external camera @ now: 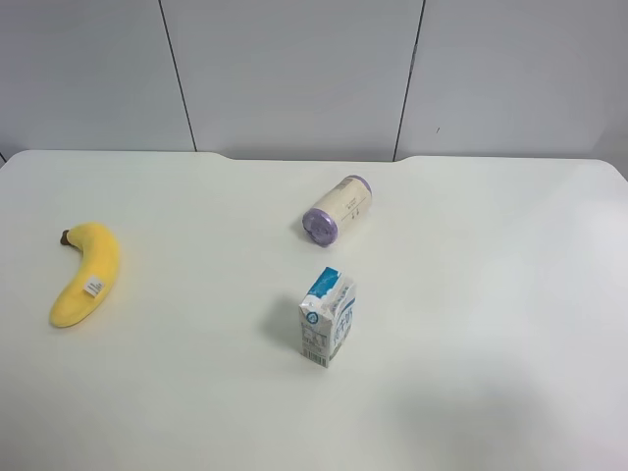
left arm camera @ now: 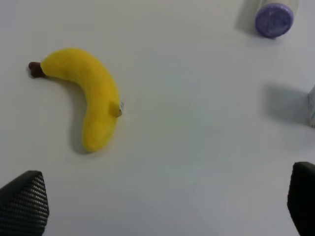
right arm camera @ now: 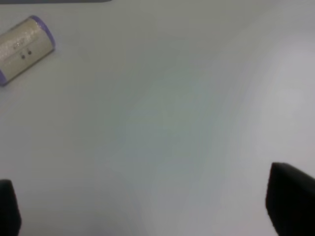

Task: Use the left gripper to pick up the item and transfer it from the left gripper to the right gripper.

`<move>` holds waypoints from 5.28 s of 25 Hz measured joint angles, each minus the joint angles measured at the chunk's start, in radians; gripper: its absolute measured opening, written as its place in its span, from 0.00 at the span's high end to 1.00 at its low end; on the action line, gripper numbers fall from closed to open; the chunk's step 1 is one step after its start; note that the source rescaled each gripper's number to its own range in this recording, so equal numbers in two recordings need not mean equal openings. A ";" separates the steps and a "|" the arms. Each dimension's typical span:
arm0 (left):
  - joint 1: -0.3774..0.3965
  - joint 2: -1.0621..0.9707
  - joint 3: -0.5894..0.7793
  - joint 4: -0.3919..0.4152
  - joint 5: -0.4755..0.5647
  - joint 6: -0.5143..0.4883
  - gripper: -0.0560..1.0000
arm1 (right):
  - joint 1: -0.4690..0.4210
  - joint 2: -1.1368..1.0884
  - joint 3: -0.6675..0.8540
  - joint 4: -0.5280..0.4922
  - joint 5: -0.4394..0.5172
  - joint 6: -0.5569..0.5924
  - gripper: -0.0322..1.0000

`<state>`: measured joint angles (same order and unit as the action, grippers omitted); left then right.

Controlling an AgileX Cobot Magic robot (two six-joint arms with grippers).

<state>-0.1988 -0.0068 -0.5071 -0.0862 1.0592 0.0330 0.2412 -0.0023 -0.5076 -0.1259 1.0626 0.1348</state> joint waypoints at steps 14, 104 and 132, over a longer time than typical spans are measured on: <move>0.000 0.250 -0.086 0.008 -0.021 -0.024 0.00 | 0.000 0.000 0.000 0.000 0.000 0.000 0.00; -0.673 1.469 -0.745 -0.058 0.013 0.278 0.95 | 0.000 0.000 0.000 0.005 0.000 0.000 0.00; -0.764 1.469 -0.747 -0.015 0.011 0.280 0.95 | 0.000 1.074 -0.110 1.582 -0.193 -1.056 0.00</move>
<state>-0.9625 1.4621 -1.2538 -0.1017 1.0703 0.3125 0.2412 1.0718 -0.6177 1.4557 0.8694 -0.9210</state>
